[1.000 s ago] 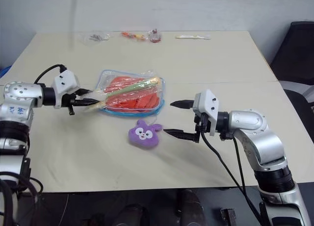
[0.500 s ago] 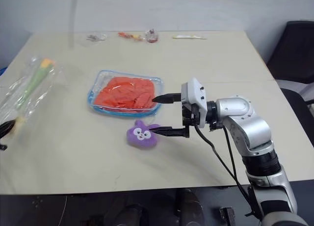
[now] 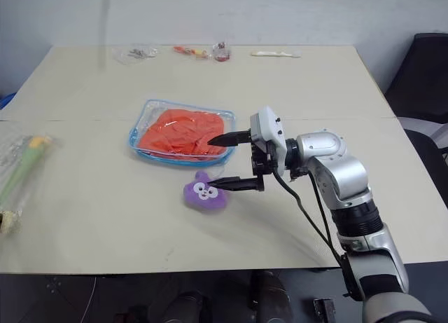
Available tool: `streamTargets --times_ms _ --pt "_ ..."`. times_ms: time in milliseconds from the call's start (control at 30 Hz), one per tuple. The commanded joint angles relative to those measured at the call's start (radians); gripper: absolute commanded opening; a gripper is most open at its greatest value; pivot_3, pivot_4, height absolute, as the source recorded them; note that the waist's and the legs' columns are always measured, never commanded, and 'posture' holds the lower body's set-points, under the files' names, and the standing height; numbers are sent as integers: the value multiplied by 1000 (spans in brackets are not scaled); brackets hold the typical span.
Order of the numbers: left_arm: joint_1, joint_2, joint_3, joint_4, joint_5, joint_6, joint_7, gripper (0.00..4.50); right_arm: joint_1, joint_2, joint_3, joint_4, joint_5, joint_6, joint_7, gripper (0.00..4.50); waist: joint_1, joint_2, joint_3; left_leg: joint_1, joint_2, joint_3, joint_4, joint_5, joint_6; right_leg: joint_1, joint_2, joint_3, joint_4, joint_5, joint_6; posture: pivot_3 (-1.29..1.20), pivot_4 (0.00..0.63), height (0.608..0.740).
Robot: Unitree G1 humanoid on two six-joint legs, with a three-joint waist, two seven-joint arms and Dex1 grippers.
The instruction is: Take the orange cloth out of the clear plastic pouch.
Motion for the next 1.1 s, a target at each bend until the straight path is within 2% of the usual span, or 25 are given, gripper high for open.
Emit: streamTargets --times_ms 33,200,333,400,500,567,667,767,933,1100 --pt "46 19 40 -49 -16 -25 -12 4465 -7 -7 -19 -25 0 -13 -6 4500 -1 0 0 0 0 0 0 0 0 0 0 0 0 0 0 0 150 740" --pt "4 139 145 -123 -197 52 -144 4465 33 -37 -40 -41 -17 -15 -26 4500 7 -3 -1 -1 1 -1 0 0 0 0 0 -1 0 0 -1 0 150 740" --pt "-41 280 91 -193 -325 70 -292 4465 73 -53 -46 -68 -25 -16 -53 4500 8 -3 -1 0 -1 -1 1 0 0 0 -1 0 0 0 -1 0 150 740" --pt "-98 359 -15 -165 -307 18 -313 4465 88 -55 -49 -85 -25 -11 -68 4500 3 0 0 0 -1 0 0 0 0 0 -1 0 0 0 -1 0 150 740" --pt "-253 492 -314 -27 -196 -181 -347 4465 113 -63 -53 -117 -30 -7 -91 4500 2 3 1 0 0 1 -1 0 -1 0 1 0 0 0 -1 0 150 740" --pt "-407 529 -522 110 -104 -326 -374 4465 127 -74 -59 -137 -32 -7 -101 4500 2 3 1 0 0 2 -2 0 -2 0 2 1 1 -1 -2 0 150 740" --pt "-699 494 -803 368 78 -551 -389 4465 146 -90 -80 -167 -29 8 -126 4500 0 4 1 0 0 4 -4 0 -2 0 3 1 1 -1 -2 0 150 740" --pt "-935 410 -984 625 227 -755 -390 4465 172 -107 -100 -207 -24 27 -158 4500 -4 3 1 0 -1 6 -3 0 -2 0 4 1 1 0 -2 0 150 740" --pt "-1170 272 -1127 957 352 -978 -358 4465 229 -136 -138 -290 -9 72 -214 4500 -19 0 0 0 -2 7 -1 0 -1 0 4 -2 1 0 -1 0 150 740" --pt "-1291 189 -1211 1179 451 -1121 -301 4465 275 -161 -171 -354 5 111 -265 4500 -22 0 0 0 -2 7 -1 0 -1 0 3 -1 1 0 -1 0 150 740"
